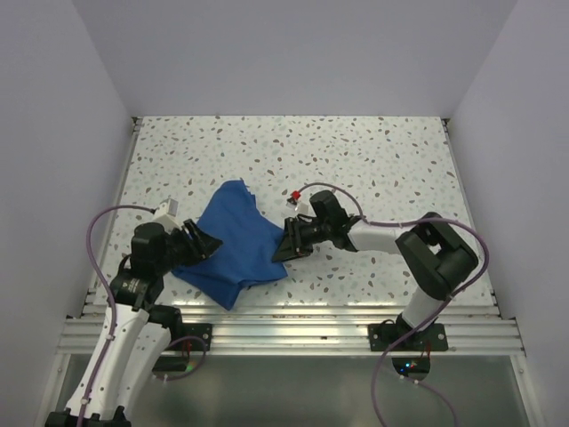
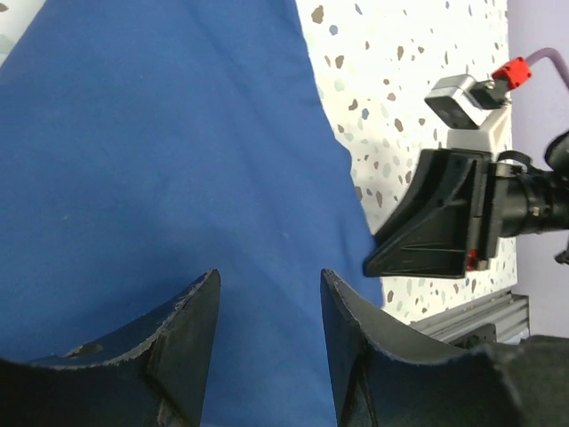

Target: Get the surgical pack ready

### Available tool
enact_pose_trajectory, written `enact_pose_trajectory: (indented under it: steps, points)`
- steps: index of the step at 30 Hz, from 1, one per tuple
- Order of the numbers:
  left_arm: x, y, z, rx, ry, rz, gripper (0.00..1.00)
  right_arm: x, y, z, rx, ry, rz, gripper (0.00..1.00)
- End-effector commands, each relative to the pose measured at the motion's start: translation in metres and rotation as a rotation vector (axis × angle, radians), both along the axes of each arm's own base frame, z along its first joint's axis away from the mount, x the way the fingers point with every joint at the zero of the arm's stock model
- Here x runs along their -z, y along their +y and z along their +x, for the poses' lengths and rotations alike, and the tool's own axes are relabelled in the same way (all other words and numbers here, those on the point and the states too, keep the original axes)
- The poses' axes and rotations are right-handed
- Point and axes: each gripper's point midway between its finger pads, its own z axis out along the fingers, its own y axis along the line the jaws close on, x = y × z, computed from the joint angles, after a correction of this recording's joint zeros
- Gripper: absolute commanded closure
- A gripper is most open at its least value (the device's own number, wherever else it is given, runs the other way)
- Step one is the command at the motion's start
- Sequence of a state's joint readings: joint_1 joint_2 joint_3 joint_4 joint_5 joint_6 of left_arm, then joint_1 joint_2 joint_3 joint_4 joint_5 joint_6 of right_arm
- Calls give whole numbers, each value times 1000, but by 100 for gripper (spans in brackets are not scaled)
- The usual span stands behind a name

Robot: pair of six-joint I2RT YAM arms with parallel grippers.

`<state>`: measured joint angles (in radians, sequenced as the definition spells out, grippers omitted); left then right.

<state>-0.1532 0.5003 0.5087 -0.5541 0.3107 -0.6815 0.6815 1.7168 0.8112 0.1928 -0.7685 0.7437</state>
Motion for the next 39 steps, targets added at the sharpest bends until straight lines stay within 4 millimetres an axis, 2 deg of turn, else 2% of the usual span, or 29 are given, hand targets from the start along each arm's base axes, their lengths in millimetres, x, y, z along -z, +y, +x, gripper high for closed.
enact_pose_trajectory:
  steps: [1,2,3,4,6,9,12,15,16,17,19,22,23,25,29,31,32,34,35,37,38,39]
  points:
    - [7,7,4,-70,31,1,48,-38,8,-6,-46,-39,103,77]
    - [8,10,6,-92,33,7,48,-42,8,-6,-48,-45,102,84]
    - [9,12,6,-116,48,-3,49,-51,7,-7,-56,-73,109,96]
    - [11,14,7,-133,55,-3,50,-55,7,-10,-63,-72,95,99]
    - [12,15,9,-151,56,-5,51,-71,5,-13,-68,-129,95,100]
    - [12,17,11,-167,54,-8,52,-79,-7,-19,-46,-177,41,100]
    - [10,14,12,-149,45,-14,52,-58,-30,-28,-11,-182,-69,100]
    - [12,11,12,-123,49,-11,53,-26,-49,-38,-13,-155,-171,100]
    - [14,8,11,-107,55,-16,53,-6,-56,-44,-15,-121,-207,100]
    - [15,4,10,-81,55,-29,55,9,-58,-52,-24,-81,-203,100]
    - [12,-4,11,-44,32,-56,56,24,-60,-58,-27,-56,-206,100]
    - [18,-19,6,41,45,-111,67,46,-62,-64,-31,-10,-217,100]
    - [16,-22,7,57,33,-126,77,47,-58,-66,-37,-8,-207,100]
    - [20,-29,5,98,38,-146,81,53,-54,-66,-38,-7,-210,100]
    - [26,-36,4,153,44,-161,80,54,-47,-70,-54,-14,-210,100]
    - [35,-39,5,172,73,-169,81,55,-48,-73,-46,-12,-210,100]
    - [48,-39,4,167,114,-168,82,56,-49,-73,-34,-25,-207,100]
    - [52,-42,7,173,112,-190,86,56,-49,-75,-6,-24,-191,100]
    - [62,-43,5,172,138,-192,87,55,-51,-73,18,-51,-172,100]
    - [63,-43,12,160,109,-202,87,55,-50,-73,51,-53,-163,100]
    - [70,-42,13,151,123,-198,87,53,-50,-70,80,-68,-143,100]
    - [64,-43,21,155,79,-202,85,53,-49,-71,87,-77,-135,100]
